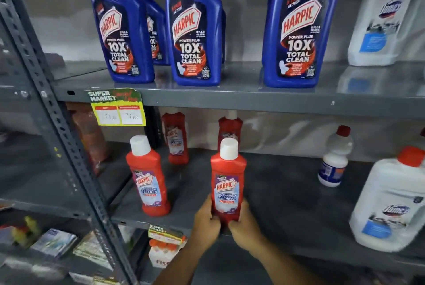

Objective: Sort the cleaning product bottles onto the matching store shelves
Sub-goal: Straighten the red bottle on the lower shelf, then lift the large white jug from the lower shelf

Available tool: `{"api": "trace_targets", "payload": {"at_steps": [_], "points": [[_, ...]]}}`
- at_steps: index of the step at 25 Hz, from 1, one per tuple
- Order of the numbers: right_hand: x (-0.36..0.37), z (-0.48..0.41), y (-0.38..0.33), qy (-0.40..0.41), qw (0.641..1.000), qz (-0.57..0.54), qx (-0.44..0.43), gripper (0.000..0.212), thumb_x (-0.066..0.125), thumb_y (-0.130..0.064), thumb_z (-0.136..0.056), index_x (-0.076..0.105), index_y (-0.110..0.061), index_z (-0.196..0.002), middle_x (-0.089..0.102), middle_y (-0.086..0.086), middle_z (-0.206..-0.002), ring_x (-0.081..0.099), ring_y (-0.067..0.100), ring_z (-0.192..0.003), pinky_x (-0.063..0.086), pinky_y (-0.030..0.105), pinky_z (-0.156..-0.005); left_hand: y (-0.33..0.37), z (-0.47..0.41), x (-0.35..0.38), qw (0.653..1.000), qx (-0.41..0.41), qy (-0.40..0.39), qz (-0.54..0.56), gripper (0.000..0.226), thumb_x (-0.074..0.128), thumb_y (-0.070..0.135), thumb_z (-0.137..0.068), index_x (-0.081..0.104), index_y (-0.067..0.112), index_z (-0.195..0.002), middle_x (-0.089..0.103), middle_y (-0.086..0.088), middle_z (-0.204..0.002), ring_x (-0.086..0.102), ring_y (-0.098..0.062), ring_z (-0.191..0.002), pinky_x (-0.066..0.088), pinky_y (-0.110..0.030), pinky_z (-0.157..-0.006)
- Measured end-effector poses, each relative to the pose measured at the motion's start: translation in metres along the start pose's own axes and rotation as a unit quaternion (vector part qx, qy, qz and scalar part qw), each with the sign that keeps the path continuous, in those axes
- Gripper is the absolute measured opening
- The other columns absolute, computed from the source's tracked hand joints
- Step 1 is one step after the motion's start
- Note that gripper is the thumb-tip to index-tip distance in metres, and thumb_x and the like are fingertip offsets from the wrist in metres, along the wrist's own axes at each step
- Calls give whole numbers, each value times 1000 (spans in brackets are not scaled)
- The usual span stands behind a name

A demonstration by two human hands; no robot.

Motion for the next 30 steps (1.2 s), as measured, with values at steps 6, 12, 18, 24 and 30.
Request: {"api": "trace_targets", "payload": {"at_steps": [6, 12, 18, 24, 30], "points": [[-29, 27, 16, 62, 998, -12, -24, 84, 54, -4, -73, 21, -25, -148, 36, -5, -149, 33, 9, -137, 28, 32, -115, -6, 45, 6, 992, 23, 126, -13, 81, 43, 8, -62, 34, 10, -142, 49, -10, -141, 57, -40, -118, 43, -31, -98], [-184, 101, 33, 308, 931, -57, -185, 49, 55, -15, -74, 58, -46, -111, 65, -14, -112, 61, 6, -106, 49, 19, -90, 0, 86, 124, 984, 115, -92, -96, 91, 63, 36, -64, 19, 52, -142, 30, 32, -147, 50, -14, -127, 29, 5, -93], [-360, 117, 10, 432, 869, 170, -174, 55, 59, 1, -73, 50, -14, -126, 59, 8, -119, 54, 33, -110, 44, 46, -96, 106, 39, 230, 972, 93, -212, -46, 89, 79, 20, -73, 28, 13, -145, 36, 13, -131, 35, -7, -130, 29, -19, -108], [-393, 86, 47, 83, 976, 174, -101, 77, 62, -16, -78, 23, -43, -140, 47, -6, -140, 49, 19, -127, 44, 43, -104, 129, 2, 268, 962, 82, -241, -103, 60, 82, 20, -54, 60, 14, -109, 71, -2, -110, 68, -19, -99, 55, -45, -90], [-386, 110, 40, 146, 943, 269, -130, 75, 55, -6, -87, 16, -33, -146, 52, 8, -137, 55, 25, -116, 46, 42, -100, 144, 30, 264, 977, 72, -185, -75, 50, 84, 14, -54, 66, 16, -101, 76, -2, -99, 72, -18, -90, 58, -45, -85]]}}
Point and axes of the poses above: each hand's wrist, its own z-axis away from the middle knuckle, its own x-axis out of the palm, y = z × x, the point moved 3 cm from there along -z, towards the middle knuckle
